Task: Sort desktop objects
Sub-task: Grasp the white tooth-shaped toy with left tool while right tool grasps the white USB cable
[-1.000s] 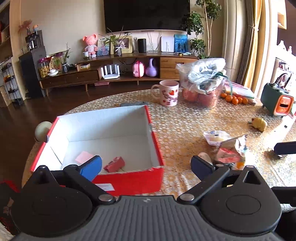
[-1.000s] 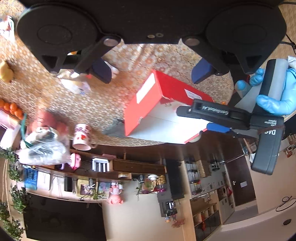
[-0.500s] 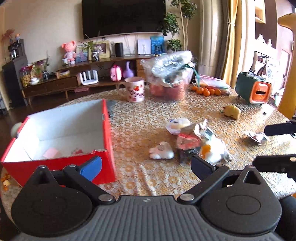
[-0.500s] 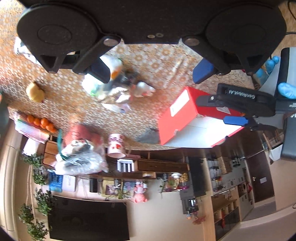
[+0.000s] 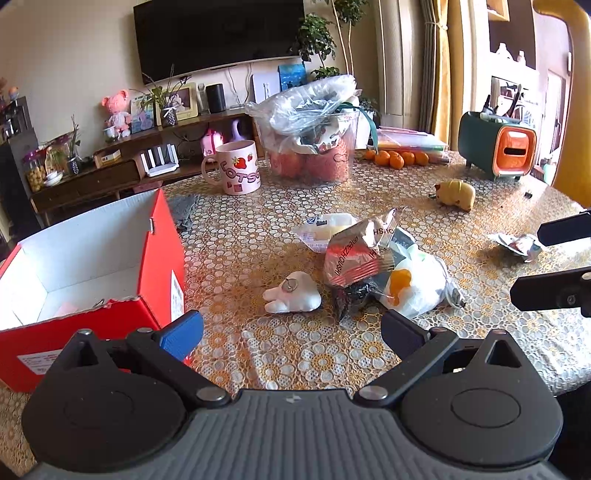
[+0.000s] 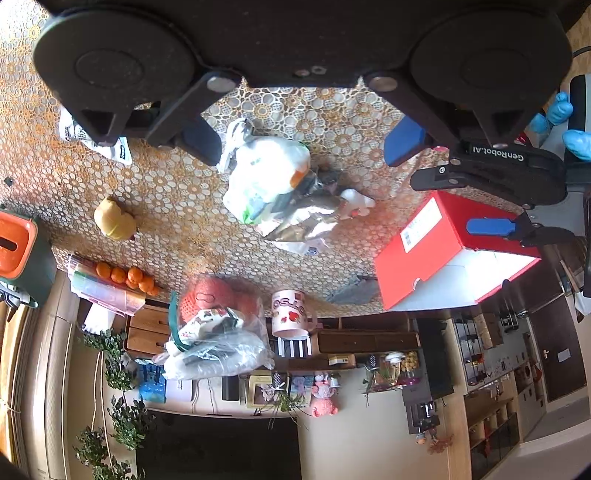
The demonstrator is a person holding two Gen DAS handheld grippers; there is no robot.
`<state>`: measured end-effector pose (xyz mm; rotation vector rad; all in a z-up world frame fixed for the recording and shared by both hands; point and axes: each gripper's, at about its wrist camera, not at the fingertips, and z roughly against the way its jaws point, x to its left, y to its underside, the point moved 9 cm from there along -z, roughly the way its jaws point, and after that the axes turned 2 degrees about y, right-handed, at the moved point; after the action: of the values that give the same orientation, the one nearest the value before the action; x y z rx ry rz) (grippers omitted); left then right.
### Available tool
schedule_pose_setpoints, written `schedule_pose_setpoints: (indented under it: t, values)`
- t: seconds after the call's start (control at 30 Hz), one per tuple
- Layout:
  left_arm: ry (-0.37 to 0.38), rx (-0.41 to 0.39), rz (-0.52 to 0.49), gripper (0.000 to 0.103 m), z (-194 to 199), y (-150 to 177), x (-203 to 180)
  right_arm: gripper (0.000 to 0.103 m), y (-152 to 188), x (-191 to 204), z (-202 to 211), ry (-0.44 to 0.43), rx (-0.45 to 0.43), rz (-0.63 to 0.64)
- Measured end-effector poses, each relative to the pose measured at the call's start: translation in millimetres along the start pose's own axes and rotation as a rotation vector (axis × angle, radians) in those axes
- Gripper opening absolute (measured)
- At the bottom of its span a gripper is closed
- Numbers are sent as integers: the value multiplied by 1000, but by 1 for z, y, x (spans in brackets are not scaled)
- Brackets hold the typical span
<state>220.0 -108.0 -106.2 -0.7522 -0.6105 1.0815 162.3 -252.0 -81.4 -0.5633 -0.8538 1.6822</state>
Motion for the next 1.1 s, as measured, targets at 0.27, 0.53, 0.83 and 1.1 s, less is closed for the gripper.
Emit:
schedule_pose_setpoints:
  t: [0.27, 0.53, 0.83, 1.1]
  values:
    - [-9, 12, -16, 103, -44, 0, 1, 86, 17, -23, -43, 54, 69, 9]
    - [-15, 46, -11, 103, -87, 2, 6, 77, 33, -38, -83, 84, 143, 4]
    - [-23, 68, 25, 102, -112, 6, 17, 71, 38, -42, -103, 94, 178, 9]
    - [-18, 68, 31, 102, -120, 5, 20, 55, 41, -45, -115, 98, 204, 8]
